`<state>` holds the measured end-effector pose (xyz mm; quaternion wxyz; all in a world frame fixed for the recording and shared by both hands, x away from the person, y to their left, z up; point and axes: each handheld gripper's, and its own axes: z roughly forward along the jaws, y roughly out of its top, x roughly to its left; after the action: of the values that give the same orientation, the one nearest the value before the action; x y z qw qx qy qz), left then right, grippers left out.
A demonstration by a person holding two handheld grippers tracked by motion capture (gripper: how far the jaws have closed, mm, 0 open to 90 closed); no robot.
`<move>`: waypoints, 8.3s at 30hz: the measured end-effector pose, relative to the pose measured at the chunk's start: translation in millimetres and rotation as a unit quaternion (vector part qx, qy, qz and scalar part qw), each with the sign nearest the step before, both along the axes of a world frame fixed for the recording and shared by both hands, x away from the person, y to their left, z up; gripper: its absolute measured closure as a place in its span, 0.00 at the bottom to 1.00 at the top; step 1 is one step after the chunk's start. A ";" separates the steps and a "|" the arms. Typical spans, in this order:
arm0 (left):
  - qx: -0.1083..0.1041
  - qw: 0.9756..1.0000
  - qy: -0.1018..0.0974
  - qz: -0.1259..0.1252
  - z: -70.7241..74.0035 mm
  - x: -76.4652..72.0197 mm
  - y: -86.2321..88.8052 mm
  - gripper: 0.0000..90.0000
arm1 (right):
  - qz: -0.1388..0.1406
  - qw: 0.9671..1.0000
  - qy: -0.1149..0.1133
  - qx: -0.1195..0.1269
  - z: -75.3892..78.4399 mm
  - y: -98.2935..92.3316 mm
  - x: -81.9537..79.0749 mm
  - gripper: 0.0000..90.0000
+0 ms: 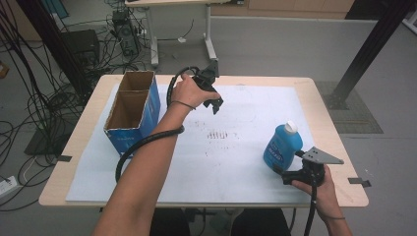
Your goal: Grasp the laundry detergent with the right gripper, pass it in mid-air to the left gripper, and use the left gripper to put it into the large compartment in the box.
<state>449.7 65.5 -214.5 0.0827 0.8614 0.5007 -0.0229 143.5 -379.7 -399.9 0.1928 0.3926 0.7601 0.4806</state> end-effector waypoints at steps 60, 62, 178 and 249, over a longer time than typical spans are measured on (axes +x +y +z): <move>0.004 1.000 0.000 -0.003 -3.4 -3.2 -6.7 0.10 | -0.025 0.999 -0.017 0.026 -22.9 6.5 0.8 0.01; 0.004 1.000 0.000 -0.003 -3.0 -3.4 -7.0 0.10 | -0.025 0.999 -0.016 0.026 -22.6 6.8 0.8 0.01; -0.009 1.000 -0.003 -0.003 0.3 -5.1 -5.5 0.10 | -0.016 0.999 -0.037 0.027 -29.3 11.5 2.8 0.44; -0.004 1.000 -0.006 0.000 -2.4 -8.2 -6.1 0.10 | -0.020 0.998 -0.053 0.026 -34.6 13.3 -1.8 0.45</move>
<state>441.6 59.4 -216.9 0.0889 0.8613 0.4999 -0.0192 141.6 -366.4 -434.5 0.2322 0.3861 0.7284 0.5162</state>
